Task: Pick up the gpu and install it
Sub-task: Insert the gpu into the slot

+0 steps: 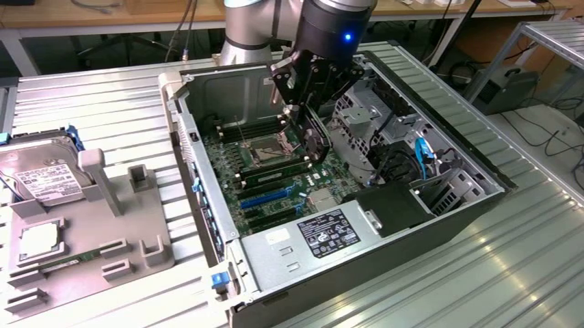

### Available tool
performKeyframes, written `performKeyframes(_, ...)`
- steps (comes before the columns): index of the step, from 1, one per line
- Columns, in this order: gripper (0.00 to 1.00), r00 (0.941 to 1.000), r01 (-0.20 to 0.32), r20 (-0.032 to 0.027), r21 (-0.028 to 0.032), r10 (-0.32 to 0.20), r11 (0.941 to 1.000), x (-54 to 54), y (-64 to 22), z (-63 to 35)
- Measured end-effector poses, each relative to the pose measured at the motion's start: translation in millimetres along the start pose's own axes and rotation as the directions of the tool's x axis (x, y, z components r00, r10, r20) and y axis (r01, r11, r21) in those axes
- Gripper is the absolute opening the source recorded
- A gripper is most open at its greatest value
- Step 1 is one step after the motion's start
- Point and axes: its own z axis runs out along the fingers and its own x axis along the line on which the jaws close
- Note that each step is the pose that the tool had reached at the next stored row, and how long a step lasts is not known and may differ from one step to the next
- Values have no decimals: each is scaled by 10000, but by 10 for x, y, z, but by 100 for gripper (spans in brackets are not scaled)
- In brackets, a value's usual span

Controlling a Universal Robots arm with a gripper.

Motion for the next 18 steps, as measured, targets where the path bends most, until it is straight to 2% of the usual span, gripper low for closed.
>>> performKeyframes(7, 29, 10000, 46, -1, 7, -46, 10000, 0, -1, 0)
performKeyframes(10, 29, 9983, 579, -22, 25, -579, 9983, 0, -1, 0)
performKeyframes(14, 29, 9902, 1393, -57, 46, -1393, 9902, 0, -1, 0)
performKeyframes(18, 29, 9764, 2159, -92, 62, -2158, 9764, 0, -1, 1)
